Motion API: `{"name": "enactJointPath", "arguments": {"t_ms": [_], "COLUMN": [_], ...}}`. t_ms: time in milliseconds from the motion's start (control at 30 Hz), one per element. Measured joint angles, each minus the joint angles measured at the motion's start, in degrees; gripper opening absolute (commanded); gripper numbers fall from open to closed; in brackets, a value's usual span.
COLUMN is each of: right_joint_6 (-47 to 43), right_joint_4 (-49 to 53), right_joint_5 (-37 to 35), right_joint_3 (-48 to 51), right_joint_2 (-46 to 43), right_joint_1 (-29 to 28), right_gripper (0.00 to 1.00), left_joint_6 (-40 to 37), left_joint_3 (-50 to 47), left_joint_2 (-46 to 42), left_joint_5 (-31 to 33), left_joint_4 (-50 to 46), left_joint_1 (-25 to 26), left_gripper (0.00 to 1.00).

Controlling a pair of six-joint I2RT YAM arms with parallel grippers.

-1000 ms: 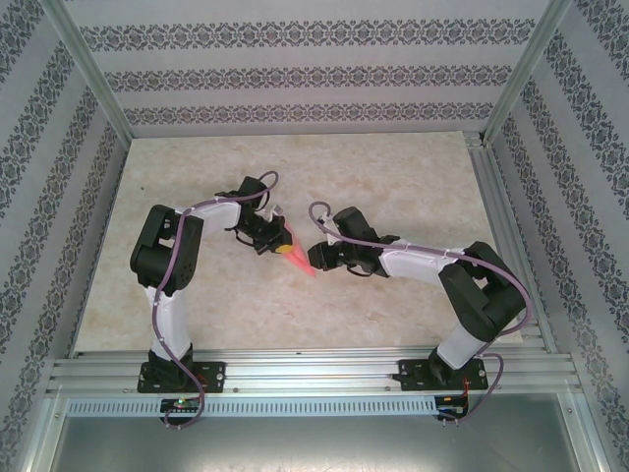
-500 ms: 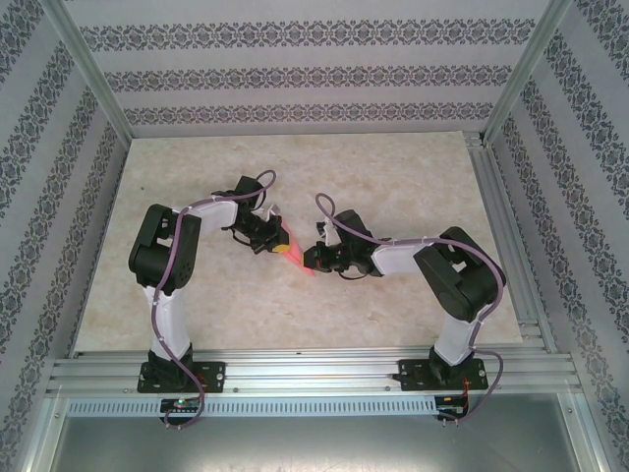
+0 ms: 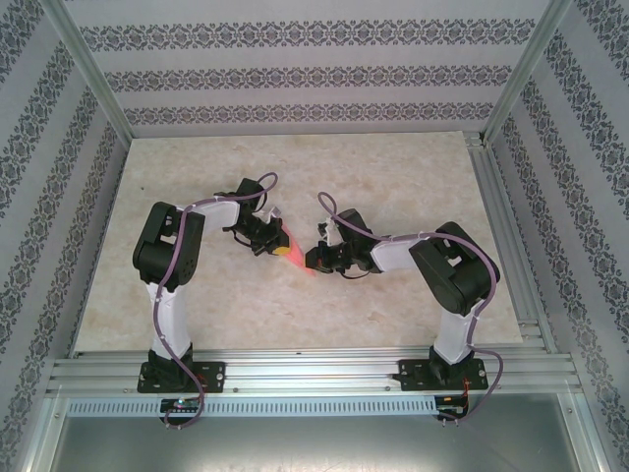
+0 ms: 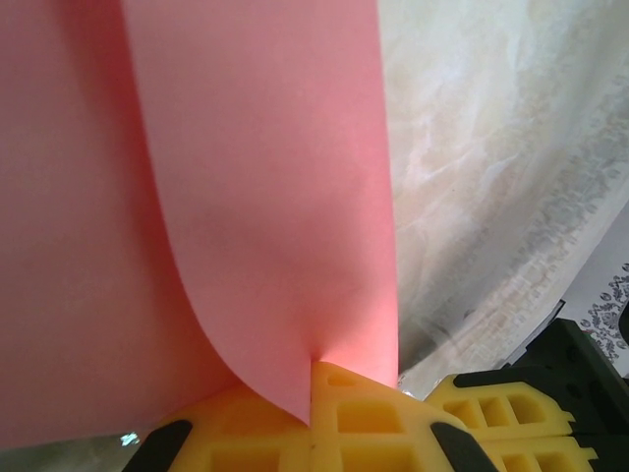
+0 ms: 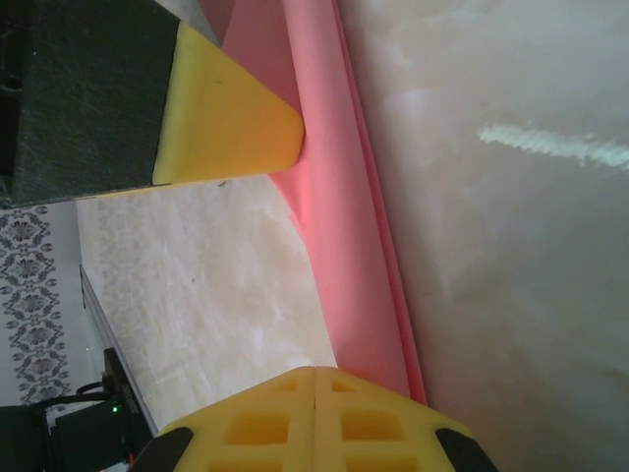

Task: Fold a paper plane with a square sheet of paper (pick it up from the middle)
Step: Fold the wing for the fifth time at the center of the table.

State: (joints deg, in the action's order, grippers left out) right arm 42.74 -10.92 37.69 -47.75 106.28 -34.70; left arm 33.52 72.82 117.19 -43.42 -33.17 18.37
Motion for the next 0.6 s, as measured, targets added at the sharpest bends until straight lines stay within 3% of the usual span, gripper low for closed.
{"name": "enactJointPath", "arguments": {"t_ms": [600], "right_joint_6": [1.73], "right_joint_4": [-0.7], "right_joint_5": [2.05], "right_joint_3": [-0.31], "right_joint_2": [-0.94], "right_joint_1": [2.34], "right_gripper": [0.05], "left_joint_6": [-2.36], "left_joint_3": [1.44], "left_joint_2": [0.04], "left_joint_5": [0.24], "left_joint_4": [-3.39], "left_joint_1": [-0.59], "left_gripper": [0.0]}}
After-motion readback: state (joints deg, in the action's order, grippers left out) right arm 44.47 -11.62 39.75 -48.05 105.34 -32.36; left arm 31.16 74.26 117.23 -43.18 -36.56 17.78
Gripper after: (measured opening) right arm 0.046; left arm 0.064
